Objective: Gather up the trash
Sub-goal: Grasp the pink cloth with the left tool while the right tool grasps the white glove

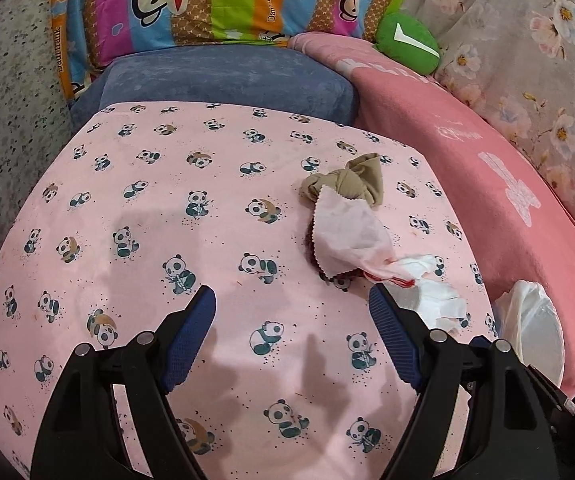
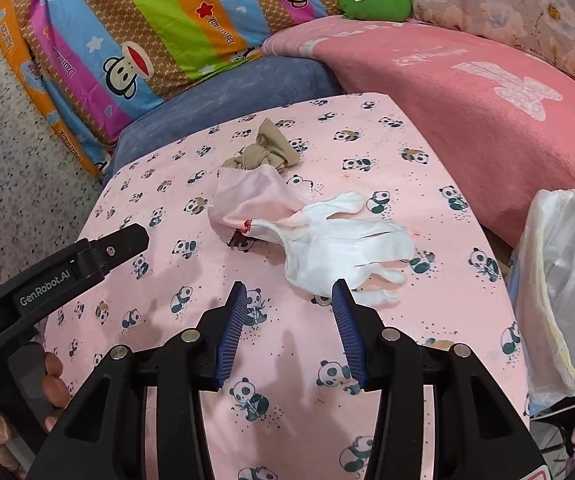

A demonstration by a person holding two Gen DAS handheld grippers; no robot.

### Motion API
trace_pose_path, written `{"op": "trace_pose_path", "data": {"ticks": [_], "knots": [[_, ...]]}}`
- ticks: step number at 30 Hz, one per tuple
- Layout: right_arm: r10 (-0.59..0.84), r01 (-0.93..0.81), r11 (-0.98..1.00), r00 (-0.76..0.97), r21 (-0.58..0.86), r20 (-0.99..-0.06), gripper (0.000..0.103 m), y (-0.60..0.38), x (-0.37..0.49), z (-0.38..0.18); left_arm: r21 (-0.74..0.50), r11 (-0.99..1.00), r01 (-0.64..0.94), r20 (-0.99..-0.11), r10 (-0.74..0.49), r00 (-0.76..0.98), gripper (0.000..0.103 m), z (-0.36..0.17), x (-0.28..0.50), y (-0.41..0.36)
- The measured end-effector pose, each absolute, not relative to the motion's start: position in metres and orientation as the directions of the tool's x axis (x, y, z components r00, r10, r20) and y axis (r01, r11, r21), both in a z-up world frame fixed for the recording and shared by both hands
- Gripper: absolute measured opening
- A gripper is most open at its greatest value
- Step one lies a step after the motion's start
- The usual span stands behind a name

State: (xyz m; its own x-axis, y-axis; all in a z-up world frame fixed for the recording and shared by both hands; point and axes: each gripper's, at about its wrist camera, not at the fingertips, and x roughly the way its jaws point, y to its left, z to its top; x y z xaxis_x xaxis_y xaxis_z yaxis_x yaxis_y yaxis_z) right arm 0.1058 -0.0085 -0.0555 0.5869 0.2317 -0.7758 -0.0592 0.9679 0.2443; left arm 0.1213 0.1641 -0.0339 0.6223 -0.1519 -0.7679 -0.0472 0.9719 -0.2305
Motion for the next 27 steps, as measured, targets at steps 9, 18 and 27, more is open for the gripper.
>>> {"op": "trace_pose_path", "data": {"ticks": [9,18,27], "knots": [[0.222,-0.048,0.971,0.545,0.234,-0.809,0.044,0.007,0.139,-0.082,-0.233,0.971,-0.046,-0.782,-0.159,0.602,0.075,-0.046,0.148,0.167],[0.232,-0.042,0.969,0.507,0.245,-0.83,0.013,0.006,0.156,-0.101,-0.236,0.971,-0.029,-0.794,-0.176,0.582,0.075,-0.054,0.167,0.155],[0.244,-0.022,0.963,0.488,0.268,-0.838,0.006,0.001,0.159,-0.115,-0.242,0.97,0.002,-0.804,-0.202,0.559,0.075,-0.062,0.184,0.136]]}}
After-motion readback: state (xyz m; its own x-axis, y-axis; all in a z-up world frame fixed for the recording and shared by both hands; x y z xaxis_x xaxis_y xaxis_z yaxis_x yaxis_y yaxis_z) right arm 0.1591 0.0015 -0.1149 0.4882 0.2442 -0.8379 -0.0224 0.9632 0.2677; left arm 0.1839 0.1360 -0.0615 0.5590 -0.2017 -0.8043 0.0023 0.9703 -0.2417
